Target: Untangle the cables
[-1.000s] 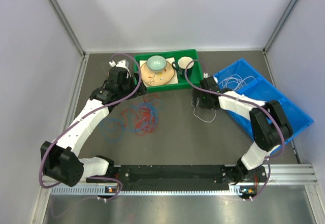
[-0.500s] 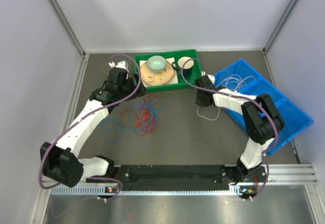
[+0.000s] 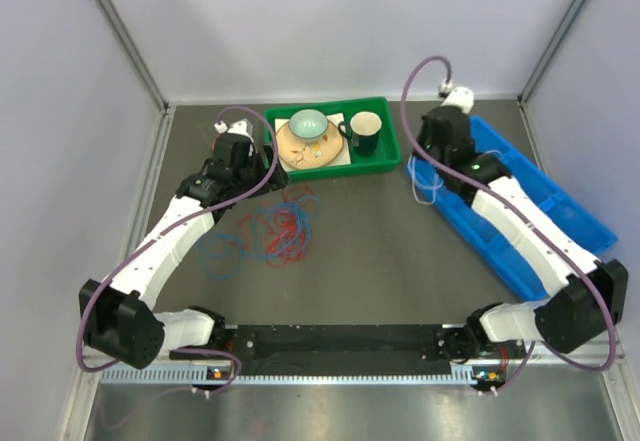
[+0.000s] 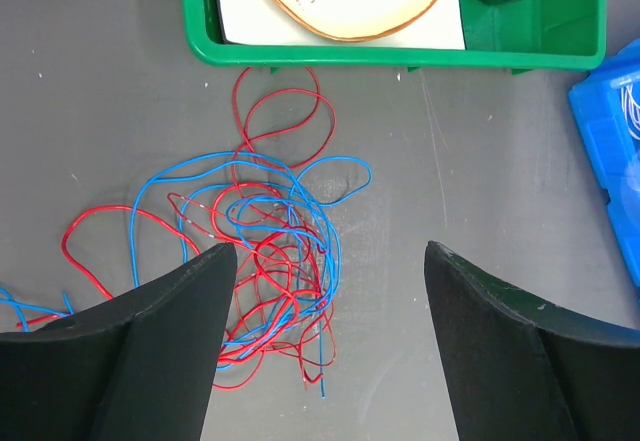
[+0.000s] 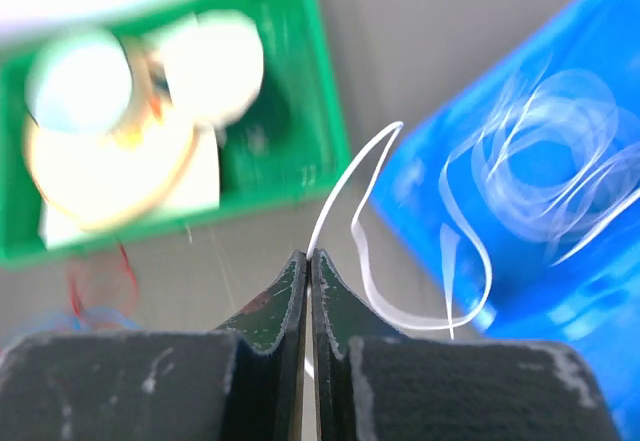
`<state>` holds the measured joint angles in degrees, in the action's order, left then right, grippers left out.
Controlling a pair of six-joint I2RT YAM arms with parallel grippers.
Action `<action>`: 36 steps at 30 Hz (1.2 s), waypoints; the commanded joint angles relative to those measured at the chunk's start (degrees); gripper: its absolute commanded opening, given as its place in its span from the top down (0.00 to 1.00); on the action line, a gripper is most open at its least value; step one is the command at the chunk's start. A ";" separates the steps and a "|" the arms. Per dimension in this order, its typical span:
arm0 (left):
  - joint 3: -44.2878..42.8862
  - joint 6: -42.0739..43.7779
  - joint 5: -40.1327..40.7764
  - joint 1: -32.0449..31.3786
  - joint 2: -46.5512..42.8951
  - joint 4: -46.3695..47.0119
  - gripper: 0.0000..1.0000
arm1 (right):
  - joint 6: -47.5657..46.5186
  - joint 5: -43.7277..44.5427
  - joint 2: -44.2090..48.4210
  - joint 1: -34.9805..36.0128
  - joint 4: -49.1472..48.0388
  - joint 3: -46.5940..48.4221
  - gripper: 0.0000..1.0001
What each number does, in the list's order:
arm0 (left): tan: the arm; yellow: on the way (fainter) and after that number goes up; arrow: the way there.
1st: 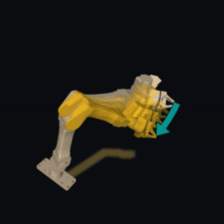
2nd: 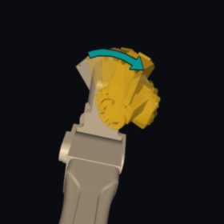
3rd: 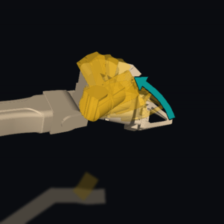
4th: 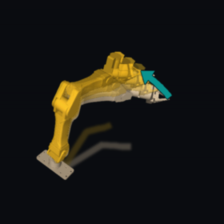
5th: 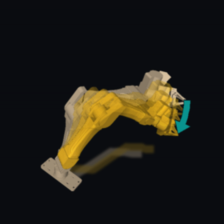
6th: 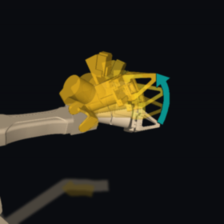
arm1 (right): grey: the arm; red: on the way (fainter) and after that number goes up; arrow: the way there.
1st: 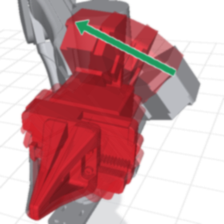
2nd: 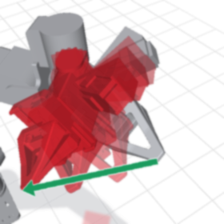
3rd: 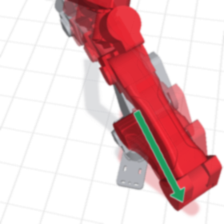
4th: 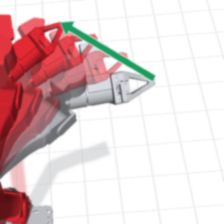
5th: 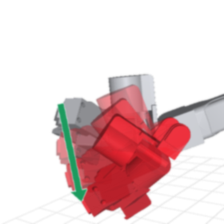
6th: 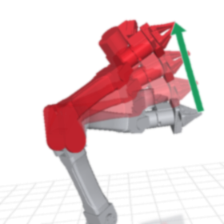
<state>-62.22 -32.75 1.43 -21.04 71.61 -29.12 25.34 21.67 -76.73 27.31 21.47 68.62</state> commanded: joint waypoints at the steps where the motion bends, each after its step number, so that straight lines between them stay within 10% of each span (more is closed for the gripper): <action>1: -0.71 1.02 0.59 0.38 -0.60 0.47 0.19 | -6.35 3.82 2.46 -5.50 1.38 7.48 1.00; 10: -1.42 1.73 1.47 0.38 -1.48 -0.58 0.19 | -10.66 -4.68 -4.83 -15.69 -3.36 11.98 1.00; 21: -0.80 1.11 1.38 0.38 -2.36 -0.93 0.19 | -9.35 -10.42 -6.85 -22.38 -22.86 -6.83 1.00; 34: -1.94 1.11 1.29 0.30 -2.27 -1.28 0.19 | -6.97 -14.20 -21.09 -25.29 -14.18 5.99 1.00; 36: -1.94 1.11 1.21 0.38 -2.36 -1.29 0.19 | -7.06 -14.99 -23.89 -25.46 -12.69 8.89 0.72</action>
<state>-62.24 -31.79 2.44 -21.04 71.00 -31.11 18.06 8.71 -97.51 2.09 7.09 70.52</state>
